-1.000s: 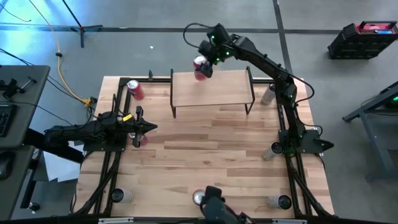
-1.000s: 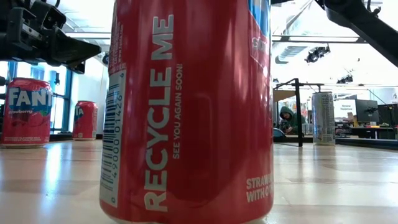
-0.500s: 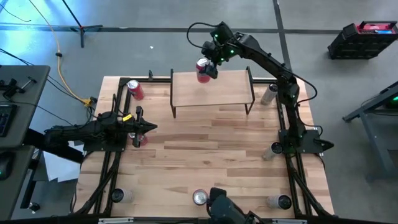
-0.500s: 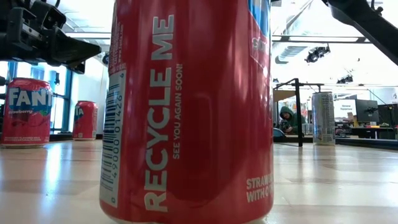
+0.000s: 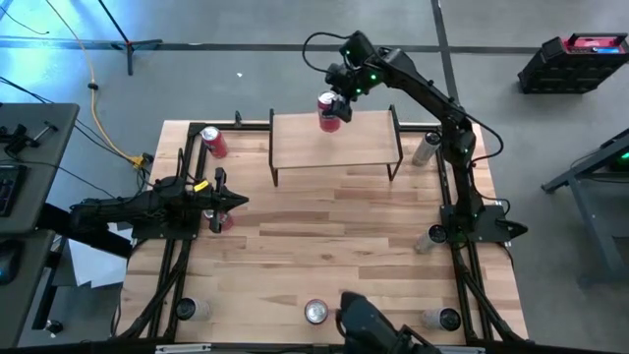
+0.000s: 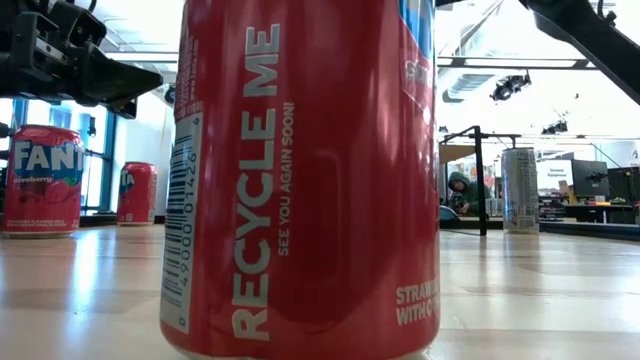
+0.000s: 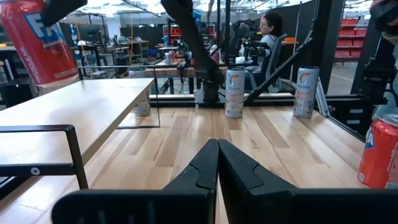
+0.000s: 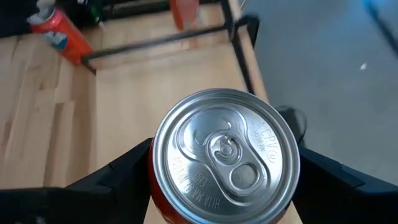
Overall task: Place canned beverage on shelf
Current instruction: Put the red soda can on the shelf
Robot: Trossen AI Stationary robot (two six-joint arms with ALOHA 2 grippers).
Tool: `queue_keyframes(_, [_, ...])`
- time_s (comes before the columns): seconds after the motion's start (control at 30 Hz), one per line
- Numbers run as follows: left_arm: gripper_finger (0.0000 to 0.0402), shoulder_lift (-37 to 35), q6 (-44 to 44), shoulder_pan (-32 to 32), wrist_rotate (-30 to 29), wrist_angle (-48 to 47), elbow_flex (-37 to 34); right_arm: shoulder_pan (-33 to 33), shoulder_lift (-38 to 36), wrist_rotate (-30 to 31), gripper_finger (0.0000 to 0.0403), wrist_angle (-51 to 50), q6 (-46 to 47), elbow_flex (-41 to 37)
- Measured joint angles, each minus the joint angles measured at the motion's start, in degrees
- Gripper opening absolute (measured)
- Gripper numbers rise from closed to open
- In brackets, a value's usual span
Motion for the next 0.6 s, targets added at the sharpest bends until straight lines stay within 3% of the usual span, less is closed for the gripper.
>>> queue_keyframes(0.13, [0.0003,0.0,0.0,0.0,0.0,0.0,0.0,0.2,-0.4,0.4,0.0291,0.9,0.0,0.0])
queue_keyframes(0.33, [0.0003,0.0,0.0,0.0,0.0,0.0,0.0,0.0,-2.0,0.7,0.0291,-13.7,-1.5,0.0])
queue_keyframes(0.6, [0.0003,0.0,0.0,0.0,0.0,0.0,0.0,-0.3,-9.4,1.5,0.0291,-15.9,-0.8,0.0])
